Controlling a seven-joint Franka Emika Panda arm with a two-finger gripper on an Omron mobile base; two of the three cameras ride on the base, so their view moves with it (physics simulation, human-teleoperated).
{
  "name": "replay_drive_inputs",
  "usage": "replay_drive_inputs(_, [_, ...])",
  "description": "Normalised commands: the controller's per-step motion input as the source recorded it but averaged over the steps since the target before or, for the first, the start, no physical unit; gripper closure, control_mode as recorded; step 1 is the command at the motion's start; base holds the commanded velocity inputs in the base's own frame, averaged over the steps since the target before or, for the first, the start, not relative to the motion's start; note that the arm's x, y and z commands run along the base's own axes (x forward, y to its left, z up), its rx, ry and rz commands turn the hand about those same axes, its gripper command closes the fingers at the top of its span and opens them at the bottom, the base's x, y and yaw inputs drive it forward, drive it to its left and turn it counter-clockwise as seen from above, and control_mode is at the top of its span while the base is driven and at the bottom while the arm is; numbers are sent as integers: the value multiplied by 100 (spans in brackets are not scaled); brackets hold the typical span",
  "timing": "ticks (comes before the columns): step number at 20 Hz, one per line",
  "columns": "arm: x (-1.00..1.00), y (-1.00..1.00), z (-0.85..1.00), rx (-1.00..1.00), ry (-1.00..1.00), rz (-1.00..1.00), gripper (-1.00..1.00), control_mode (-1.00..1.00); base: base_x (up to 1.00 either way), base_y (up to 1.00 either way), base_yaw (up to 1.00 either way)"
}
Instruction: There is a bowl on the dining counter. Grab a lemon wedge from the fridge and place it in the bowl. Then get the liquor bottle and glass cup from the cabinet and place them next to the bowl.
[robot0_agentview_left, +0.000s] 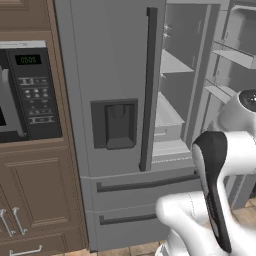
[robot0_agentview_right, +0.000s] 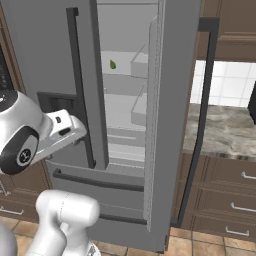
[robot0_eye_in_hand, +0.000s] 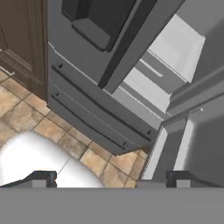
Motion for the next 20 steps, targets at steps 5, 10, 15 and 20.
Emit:
replay_drive_inputs(5, [89,47,7,19,-27,-9,-100,-100,0,0,0])
replay_drive_inputs(10, [94,27,32,11,-19,-24,-100,-100,0,0,0])
replay_drive_inputs(15, [77,31,41,7,-7,-27,-100,-100,0,0,0])
replay_drive_inputs(20, [14,0,32,11,2,-13,-100,-100,0,0,0])
